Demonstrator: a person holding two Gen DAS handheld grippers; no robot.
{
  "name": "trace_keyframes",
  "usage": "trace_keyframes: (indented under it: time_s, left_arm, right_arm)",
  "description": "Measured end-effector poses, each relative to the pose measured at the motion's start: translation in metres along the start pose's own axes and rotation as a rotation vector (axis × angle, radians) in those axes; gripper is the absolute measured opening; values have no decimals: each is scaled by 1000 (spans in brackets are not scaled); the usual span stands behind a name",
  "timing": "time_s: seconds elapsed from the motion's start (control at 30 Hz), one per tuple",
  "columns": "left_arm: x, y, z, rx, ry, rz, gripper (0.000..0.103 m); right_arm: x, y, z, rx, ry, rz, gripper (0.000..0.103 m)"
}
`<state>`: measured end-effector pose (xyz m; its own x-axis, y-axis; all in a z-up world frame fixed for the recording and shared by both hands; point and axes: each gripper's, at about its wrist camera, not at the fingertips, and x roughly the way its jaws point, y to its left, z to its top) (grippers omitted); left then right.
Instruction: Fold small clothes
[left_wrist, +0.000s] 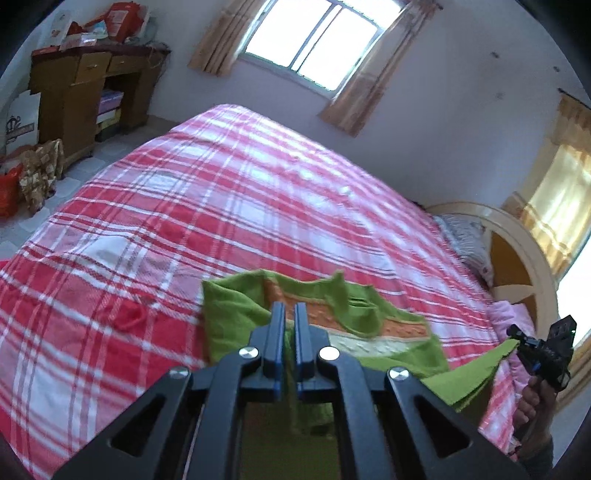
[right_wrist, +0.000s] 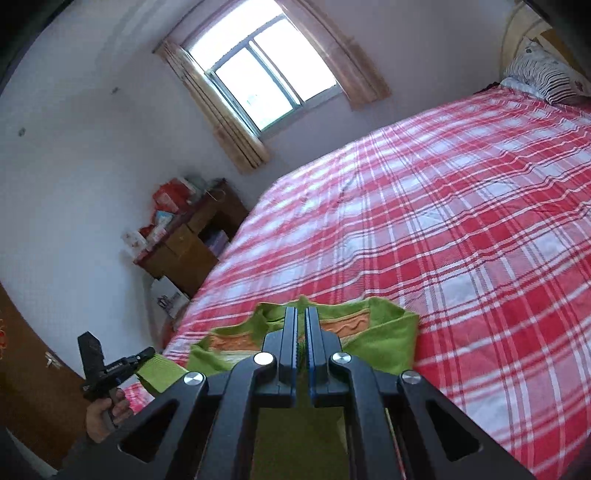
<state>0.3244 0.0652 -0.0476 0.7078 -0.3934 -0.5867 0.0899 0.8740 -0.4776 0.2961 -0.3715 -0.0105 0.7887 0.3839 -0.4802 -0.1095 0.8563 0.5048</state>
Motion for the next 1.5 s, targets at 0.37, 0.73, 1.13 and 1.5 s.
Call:
trace_keyframes:
  time_s: [0.37,0.73,1.13,1.5]
  left_arm:
    - [31,11,-13,136,24,159,42]
    - [56,-68,-37,643,110,210,94]
    - [84,-71,-43,730,174,286,7]
    - [87,-45,-5,534,71,232,7]
  right_arm:
    - [103,-52,1,-19,124,-244,5]
    - [96,-38,-29,-222,223,-258,51]
    - [105,-31,-39,-343,243,-286,5]
    - [97,-14,-4,-354,86,-317,4]
